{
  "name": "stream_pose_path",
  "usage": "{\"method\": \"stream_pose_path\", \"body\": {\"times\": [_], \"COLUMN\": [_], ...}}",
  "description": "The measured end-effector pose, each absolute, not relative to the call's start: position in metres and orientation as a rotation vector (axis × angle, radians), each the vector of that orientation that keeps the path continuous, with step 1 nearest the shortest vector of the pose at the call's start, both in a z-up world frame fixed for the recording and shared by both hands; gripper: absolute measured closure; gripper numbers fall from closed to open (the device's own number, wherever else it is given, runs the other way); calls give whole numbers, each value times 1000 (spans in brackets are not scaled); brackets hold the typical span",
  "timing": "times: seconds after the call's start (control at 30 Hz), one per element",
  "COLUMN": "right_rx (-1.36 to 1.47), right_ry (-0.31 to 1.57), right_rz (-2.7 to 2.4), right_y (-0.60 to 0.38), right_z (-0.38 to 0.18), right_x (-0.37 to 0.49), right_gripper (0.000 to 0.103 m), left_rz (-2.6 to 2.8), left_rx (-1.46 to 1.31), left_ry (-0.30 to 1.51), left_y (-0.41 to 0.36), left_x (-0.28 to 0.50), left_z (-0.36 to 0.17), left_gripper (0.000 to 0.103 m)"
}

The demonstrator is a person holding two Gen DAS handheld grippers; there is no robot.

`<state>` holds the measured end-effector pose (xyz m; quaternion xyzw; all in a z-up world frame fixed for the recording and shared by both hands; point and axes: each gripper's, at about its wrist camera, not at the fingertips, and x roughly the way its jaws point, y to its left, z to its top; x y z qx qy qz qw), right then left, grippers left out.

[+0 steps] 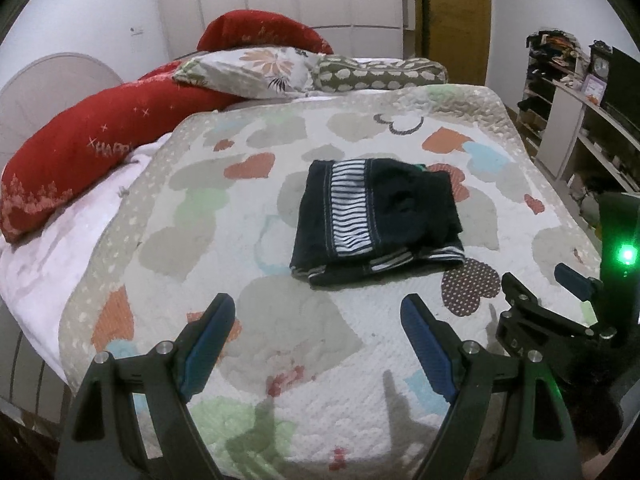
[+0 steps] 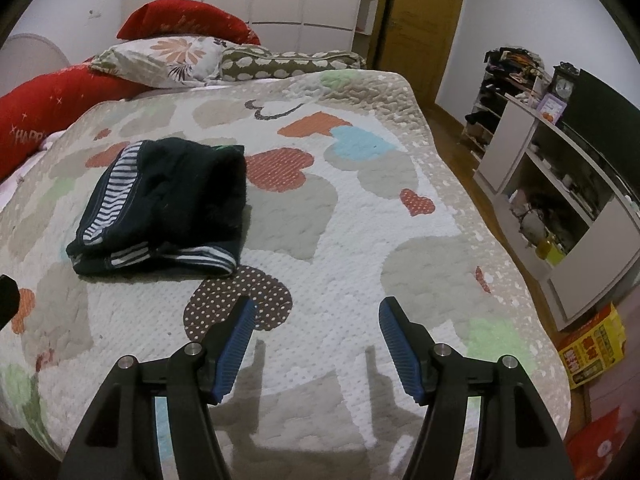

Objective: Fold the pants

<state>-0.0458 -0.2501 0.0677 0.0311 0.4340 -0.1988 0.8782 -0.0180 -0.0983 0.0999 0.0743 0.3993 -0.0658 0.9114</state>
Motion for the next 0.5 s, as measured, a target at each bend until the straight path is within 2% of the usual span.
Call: {"method": "stream_pose_path", "body": {"times": [0.5], "right_rx": [35], "right_ry": [931], "right_rz": [-396], "right_y": [-238], "right_z": [60], "right_x": [-40], "right_gripper": [34], "left_rz": [-118], "left_rx": [132], "left_ry": [856], "left_y": [-91], "left_x": [-14], "left_z": [90], "left_gripper": [19]}}
